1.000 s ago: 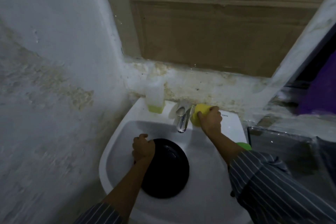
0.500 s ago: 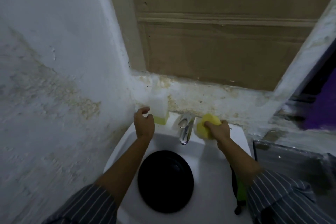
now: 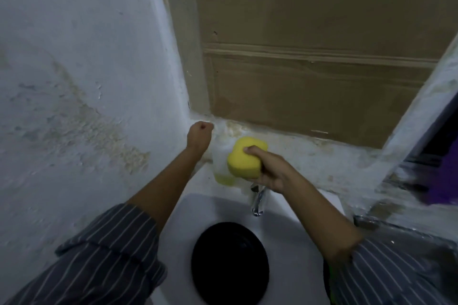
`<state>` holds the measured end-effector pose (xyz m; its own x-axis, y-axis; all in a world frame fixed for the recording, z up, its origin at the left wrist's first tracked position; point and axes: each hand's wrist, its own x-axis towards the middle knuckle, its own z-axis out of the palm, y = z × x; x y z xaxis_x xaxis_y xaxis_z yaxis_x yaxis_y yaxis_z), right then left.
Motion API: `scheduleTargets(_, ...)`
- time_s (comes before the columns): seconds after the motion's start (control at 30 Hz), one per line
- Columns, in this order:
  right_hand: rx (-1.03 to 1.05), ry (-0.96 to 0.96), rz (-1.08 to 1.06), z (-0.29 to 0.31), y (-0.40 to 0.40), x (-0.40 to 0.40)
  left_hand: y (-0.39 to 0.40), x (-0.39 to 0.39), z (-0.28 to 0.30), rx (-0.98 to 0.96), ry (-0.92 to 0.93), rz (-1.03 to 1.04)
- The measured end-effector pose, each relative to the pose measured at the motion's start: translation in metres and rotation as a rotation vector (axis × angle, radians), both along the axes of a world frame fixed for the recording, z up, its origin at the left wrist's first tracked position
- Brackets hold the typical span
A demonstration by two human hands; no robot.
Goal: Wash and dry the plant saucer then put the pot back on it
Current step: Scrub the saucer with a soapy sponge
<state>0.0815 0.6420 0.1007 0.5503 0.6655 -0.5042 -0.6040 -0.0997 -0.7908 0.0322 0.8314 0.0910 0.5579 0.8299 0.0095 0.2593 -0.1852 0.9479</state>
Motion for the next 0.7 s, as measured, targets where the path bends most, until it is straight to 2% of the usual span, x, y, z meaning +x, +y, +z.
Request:
scheduleTargets(0.1,-0.042,0.111,-0.024,-0.012,0.027,-0.011,0.014,0.005,0.014,-0.128,0.216,-0.221)
scheduleTargets(0.17,-0.057,0.156,-0.047,-0.020,0.038,-0.016,0.022,0.010,0.016,-0.135,0.297,-0.302)
scheduleTargets(0.43,-0.049,0.192,-0.060,-0.037,0.058,-0.027,0.039,0.039,0.022,-0.173,0.676,-0.414)
scheduleTargets(0.7,0.056,0.245,-0.069,-0.038,0.067,-0.025,0.034,0.062,0.039,-0.034,0.853,-0.536)
